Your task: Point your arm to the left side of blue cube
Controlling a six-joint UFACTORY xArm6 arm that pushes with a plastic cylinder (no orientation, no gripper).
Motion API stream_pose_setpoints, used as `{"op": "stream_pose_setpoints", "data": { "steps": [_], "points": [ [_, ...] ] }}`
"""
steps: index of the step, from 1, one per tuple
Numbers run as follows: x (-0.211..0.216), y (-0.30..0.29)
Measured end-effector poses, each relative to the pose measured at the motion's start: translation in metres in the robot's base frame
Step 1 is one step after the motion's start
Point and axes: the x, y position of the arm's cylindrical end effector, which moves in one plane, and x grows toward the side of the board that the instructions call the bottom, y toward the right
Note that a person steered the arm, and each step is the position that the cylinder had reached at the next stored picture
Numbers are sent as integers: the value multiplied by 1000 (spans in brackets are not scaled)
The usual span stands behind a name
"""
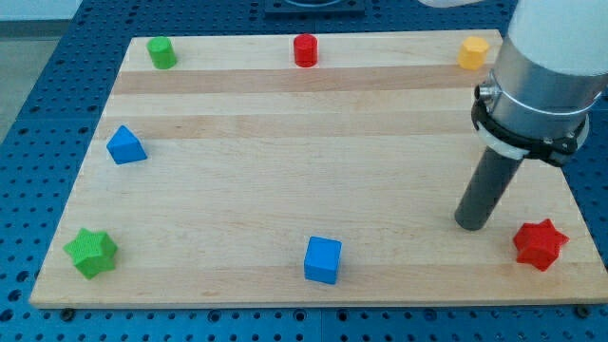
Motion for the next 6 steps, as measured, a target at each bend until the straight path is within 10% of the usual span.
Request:
{"op": "stream_pose_setpoints", "data": {
  "steps": [6],
  "points": [
    [0, -30]
  ]
}}
